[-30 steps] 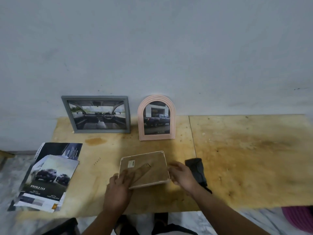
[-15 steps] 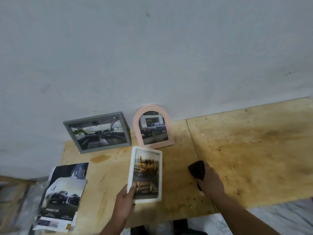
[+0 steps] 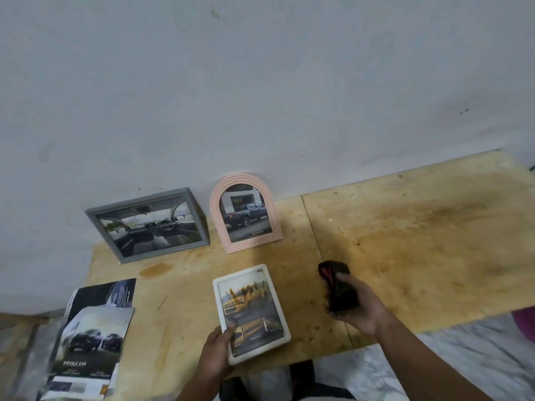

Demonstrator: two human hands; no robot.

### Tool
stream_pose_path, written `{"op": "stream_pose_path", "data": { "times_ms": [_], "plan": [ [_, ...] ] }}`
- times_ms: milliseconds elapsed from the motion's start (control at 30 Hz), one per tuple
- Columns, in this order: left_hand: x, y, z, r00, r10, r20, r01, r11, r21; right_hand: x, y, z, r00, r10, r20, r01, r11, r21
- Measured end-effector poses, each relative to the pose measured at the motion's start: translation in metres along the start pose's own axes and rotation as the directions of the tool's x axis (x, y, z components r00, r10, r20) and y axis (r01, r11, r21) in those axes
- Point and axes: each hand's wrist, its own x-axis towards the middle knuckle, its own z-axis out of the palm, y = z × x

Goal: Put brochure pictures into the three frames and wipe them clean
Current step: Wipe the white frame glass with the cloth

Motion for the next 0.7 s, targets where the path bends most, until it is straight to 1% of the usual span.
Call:
{"op": "stream_pose_path", "data": {
  "times_ms": [100, 167, 233, 300, 333, 400, 467, 567, 633, 667, 700],
  "plan": [
    [-0.007, -0.007, -0.003, 0.996, 0.089, 0.028, -0.091, 0.991, 0.097, 0.003, 0.013, 0.007, 0.998, -0.01, -0.058, -0.007, 0.96, -0.281],
    [-0.016, -0.006, -0.002, 0.991, 0.136, -0.015, -0.131, 0.974, 0.187, 0.001, 0.021, 0.014, 0.994, -0.026, -0.105, -0.022, 0.905, -0.425],
    [-0.018, -0.009, -0.004, 0.983, 0.183, -0.017, -0.169, 0.937, 0.306, -0.002, 0.031, 0.021, 0.989, -0.051, -0.141, -0.028, 0.859, -0.51],
    [-0.018, -0.015, -0.007, 0.976, 0.217, 0.024, -0.212, 0.921, 0.327, -0.004, 0.041, 0.025, 0.988, -0.054, -0.143, -0.035, 0.834, -0.551],
    [-0.016, -0.019, -0.01, 0.971, 0.236, 0.041, -0.236, 0.919, 0.315, -0.006, 0.046, 0.028, 0.989, -0.049, -0.14, -0.036, 0.835, -0.549],
    [-0.012, -0.027, -0.018, 0.957, 0.281, 0.071, -0.288, 0.894, 0.343, -0.011, 0.059, 0.032, 0.987, -0.02, -0.158, -0.058, 0.882, -0.468],
    [-0.001, -0.036, -0.027, 0.935, 0.341, 0.1, -0.349, 0.832, 0.431, -0.014, 0.071, 0.033, 0.987, 0.016, -0.157, -0.076, 0.92, -0.384],
    [0.003, -0.042, -0.036, 0.883, 0.45, 0.132, -0.449, 0.73, 0.516, -0.019, 0.084, 0.039, 0.993, 0.085, -0.08, -0.105, 0.948, -0.3],
    [0.005, -0.038, -0.042, 0.831, 0.541, 0.13, -0.507, 0.638, 0.579, -0.022, 0.094, 0.045, 0.991, 0.134, 0.0, -0.131, 0.974, -0.186],
    [0.013, -0.037, -0.045, 0.796, 0.592, 0.128, -0.519, 0.559, 0.647, -0.022, 0.099, 0.047, 0.989, 0.14, 0.037, -0.134, 0.982, -0.13],
    [0.024, -0.036, -0.048, 0.762, 0.631, 0.144, -0.515, 0.457, 0.725, -0.022, 0.104, 0.049, 0.989, 0.138, 0.061, -0.132, 0.988, -0.085]
  ]
}}
